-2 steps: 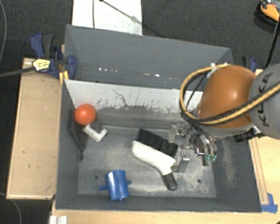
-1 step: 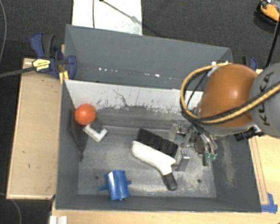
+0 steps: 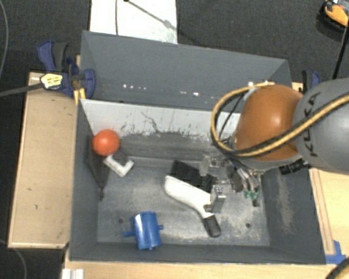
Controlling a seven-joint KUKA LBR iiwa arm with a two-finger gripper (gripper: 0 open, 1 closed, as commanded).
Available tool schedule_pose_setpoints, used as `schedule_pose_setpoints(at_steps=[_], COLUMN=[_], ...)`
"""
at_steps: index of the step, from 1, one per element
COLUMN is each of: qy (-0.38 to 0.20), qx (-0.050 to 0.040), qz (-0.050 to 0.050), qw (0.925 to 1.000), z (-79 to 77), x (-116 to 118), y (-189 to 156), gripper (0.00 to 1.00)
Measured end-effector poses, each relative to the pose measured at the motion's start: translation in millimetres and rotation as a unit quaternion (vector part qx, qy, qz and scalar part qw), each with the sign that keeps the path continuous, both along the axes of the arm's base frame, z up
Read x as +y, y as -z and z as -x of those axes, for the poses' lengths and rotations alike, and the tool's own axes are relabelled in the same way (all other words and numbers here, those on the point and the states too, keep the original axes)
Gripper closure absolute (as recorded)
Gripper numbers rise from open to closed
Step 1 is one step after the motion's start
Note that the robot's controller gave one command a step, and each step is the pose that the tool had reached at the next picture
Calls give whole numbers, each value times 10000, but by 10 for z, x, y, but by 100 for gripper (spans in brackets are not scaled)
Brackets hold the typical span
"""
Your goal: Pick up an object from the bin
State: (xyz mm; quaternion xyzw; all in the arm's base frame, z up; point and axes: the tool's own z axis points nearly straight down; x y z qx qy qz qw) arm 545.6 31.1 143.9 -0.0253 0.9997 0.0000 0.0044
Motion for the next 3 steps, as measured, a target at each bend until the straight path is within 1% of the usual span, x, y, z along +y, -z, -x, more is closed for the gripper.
schedule_pose_setpoints(at_steps=[1,2,3], qy=[-175,1659,1658], qx=[-9,-80,-80], qz=[-7,-6,-6], qw=[9998,9861,9861], z=[-314,-171,-171], x=[72,258,258], y=[492,673,672], gripper=[0,100,100])
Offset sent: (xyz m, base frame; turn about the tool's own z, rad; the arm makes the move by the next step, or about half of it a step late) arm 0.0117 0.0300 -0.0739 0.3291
